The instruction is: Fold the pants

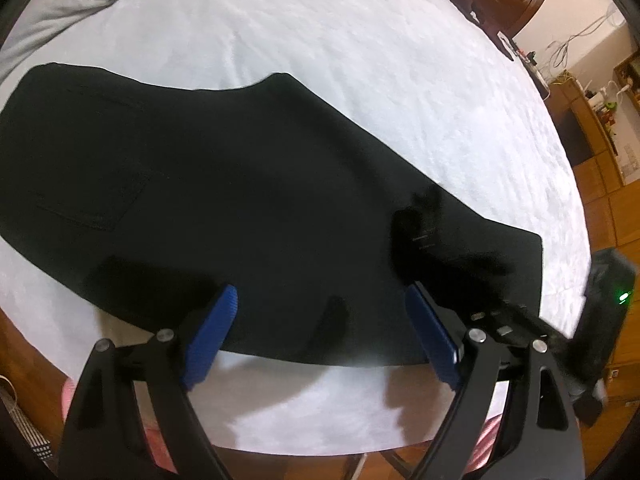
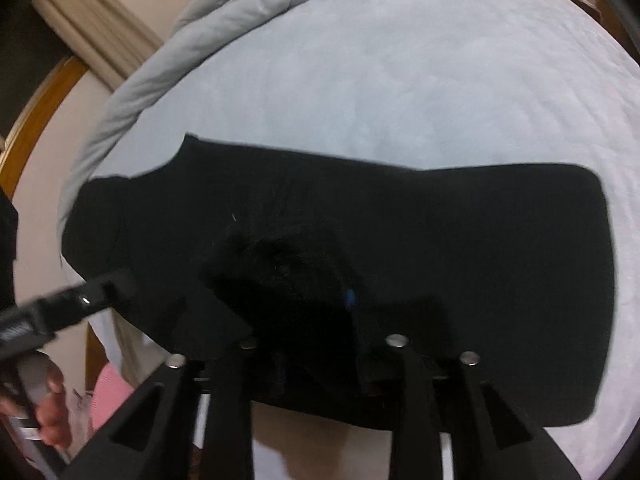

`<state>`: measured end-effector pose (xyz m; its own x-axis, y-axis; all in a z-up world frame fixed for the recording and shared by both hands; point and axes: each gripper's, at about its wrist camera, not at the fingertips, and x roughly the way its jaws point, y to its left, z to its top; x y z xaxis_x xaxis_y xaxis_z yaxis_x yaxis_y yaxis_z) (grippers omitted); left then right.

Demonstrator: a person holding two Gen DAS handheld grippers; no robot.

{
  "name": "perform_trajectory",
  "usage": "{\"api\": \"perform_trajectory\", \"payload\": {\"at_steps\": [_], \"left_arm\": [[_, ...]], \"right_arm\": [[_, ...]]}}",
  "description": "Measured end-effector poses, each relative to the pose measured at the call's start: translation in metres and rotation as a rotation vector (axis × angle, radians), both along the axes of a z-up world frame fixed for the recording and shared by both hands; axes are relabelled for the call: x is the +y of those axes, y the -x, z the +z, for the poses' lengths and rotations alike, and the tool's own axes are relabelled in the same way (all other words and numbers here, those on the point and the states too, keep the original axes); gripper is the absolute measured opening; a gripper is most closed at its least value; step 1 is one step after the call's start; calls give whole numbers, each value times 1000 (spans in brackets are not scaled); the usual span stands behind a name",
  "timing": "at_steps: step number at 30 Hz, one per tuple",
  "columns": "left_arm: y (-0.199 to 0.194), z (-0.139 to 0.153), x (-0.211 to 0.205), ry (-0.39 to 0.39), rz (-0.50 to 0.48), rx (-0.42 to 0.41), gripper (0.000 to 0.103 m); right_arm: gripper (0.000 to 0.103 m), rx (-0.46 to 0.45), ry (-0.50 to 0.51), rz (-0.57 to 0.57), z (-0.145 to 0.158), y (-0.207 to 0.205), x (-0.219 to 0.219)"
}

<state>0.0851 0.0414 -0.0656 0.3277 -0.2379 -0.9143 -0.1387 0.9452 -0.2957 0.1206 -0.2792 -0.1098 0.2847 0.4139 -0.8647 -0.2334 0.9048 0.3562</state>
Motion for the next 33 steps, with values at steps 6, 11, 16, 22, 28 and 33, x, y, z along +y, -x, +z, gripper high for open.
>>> {"api": "perform_trajectory", "payload": {"at_steps": [6, 11, 16, 22, 28, 33], "left_arm": [[-5, -8, -15, 52, -33, 20, 85], [-16, -21, -53, 56, -68, 55, 86], [-13, -40, -78, 2, -96, 114, 86], [-17, -45, -106, 25, -117, 118, 72], [-24, -51, -108, 46, -78, 111, 19], [-16, -29, -96, 6, -32, 13, 15]], "right_arm": [[78, 35, -187, 95, 15, 12, -3], [77, 2, -248, 24, 36, 24, -56], [78, -28, -187, -68, 46, 37, -110], [78, -7, -179, -109, 35, 31, -120], [78, -35, -136, -85, 38, 31, -117], [78, -26, -158, -133, 38, 26, -132]]}}
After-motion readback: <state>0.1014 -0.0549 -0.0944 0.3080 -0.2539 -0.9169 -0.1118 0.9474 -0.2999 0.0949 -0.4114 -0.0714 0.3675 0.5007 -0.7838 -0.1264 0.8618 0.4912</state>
